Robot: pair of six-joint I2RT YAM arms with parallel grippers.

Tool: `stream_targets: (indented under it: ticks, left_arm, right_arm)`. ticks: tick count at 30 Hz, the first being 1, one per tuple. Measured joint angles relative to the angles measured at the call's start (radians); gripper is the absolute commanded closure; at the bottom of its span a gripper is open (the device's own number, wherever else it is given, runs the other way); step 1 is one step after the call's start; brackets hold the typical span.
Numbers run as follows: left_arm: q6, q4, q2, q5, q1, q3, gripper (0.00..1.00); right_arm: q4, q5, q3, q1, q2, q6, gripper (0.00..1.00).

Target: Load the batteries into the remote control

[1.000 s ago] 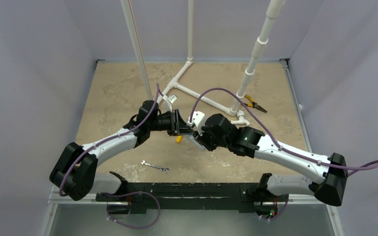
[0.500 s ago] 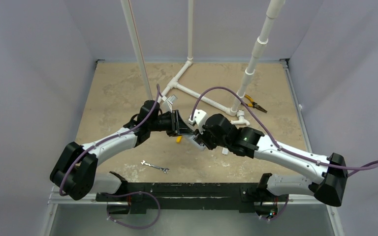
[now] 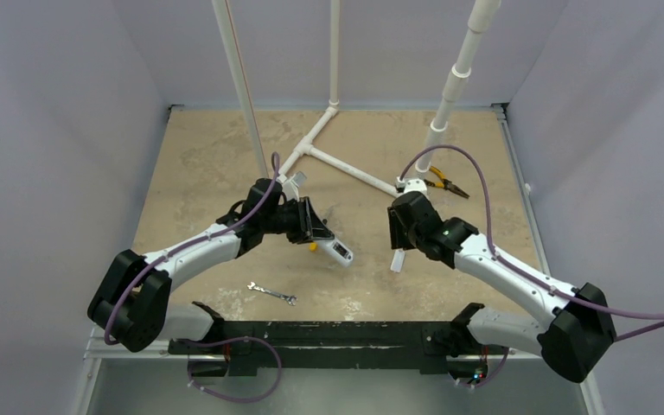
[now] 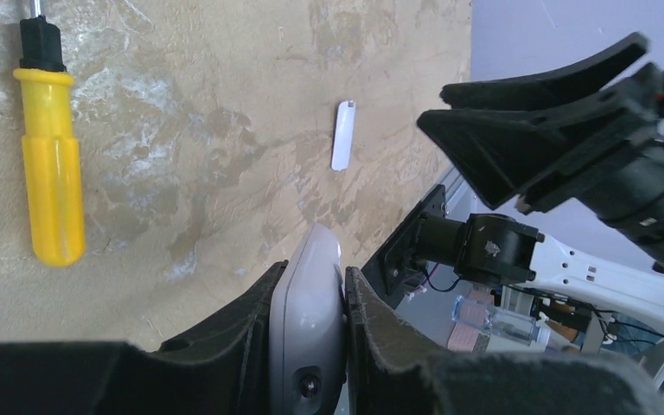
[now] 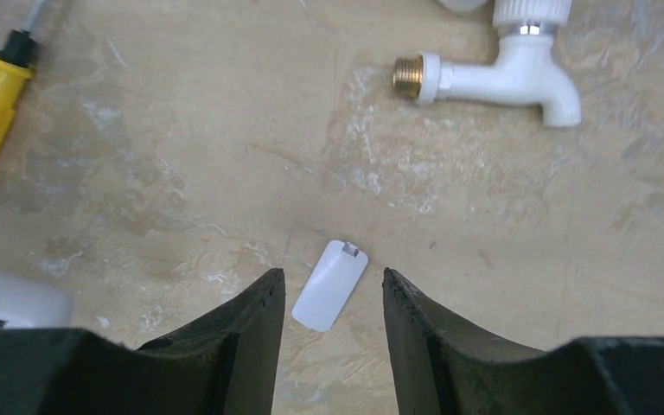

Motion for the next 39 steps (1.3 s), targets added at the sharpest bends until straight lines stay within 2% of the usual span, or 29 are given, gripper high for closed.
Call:
stream_targets:
  ticks: [4,6,17,26,39]
  left_arm:
    - [0.0,-0.003,0.0,0.0,0.0,0.0,1.0]
    - [0.0,-0.004,0.0,0.0,0.0,0.0,1.0]
    - [0.0,-0.003,0.0,0.0,0.0,0.0,1.0]
    - [0.0,-0.004,-0.008,0.001,0.008,0.0,1.0]
    - [0.0,-0.005,-0.007,0.002,0.014,0.0,1.0]
  right_arm:
    - [-0.005,-0.001,-0.078,-0.02,0.018,0.092,0.54]
    - [-0.014,-0.002,-0.1,-0.031,0.028,0.117,0.58]
    - [0.017,-0.048,-0.219,-0.058,0.04,0.24,0.99]
    - [0.105,-0.062,-0.264,-0.059,0.077,0.318,1.0]
    - [0.222,-0.217,-0.273,-0.06,0.1,0.299,1.0]
